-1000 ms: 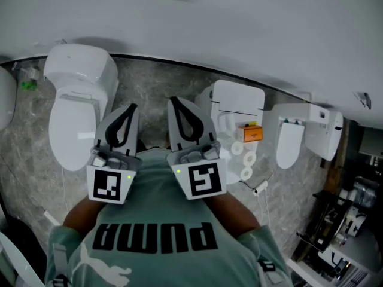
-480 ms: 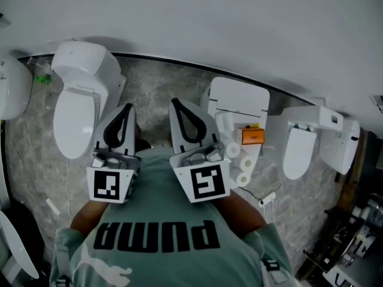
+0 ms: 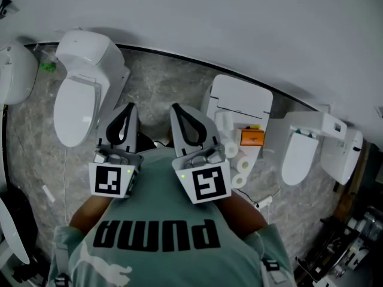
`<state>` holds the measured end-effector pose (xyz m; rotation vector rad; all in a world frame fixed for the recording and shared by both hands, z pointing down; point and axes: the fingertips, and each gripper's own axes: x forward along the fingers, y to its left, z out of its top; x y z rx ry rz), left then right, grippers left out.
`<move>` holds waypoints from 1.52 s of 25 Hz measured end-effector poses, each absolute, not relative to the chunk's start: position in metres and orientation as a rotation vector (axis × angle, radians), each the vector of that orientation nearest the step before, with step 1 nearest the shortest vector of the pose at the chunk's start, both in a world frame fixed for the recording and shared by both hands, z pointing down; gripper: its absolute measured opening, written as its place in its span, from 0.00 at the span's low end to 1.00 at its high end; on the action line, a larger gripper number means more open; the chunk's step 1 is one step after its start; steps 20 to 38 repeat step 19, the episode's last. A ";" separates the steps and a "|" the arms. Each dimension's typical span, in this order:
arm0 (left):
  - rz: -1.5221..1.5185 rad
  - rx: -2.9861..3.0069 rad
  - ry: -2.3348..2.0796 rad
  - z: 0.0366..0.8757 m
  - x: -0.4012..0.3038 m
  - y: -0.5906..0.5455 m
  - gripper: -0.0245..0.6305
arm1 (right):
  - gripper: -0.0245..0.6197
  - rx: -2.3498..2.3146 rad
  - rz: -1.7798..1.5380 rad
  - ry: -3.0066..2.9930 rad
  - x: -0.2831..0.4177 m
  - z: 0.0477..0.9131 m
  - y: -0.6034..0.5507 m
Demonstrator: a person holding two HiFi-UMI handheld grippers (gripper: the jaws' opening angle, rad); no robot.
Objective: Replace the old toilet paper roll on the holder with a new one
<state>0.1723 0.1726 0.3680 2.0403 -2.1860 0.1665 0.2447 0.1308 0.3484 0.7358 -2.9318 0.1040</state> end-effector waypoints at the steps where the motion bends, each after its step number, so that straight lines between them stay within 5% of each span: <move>1: 0.173 2.044 -2.179 0.370 0.175 0.172 0.04 | 0.04 0.734 0.108 -2.930 0.246 0.350 0.130; 38: 0.182 2.097 -2.147 0.364 0.164 0.176 0.04 | 0.04 0.739 0.073 -2.932 0.231 0.344 0.138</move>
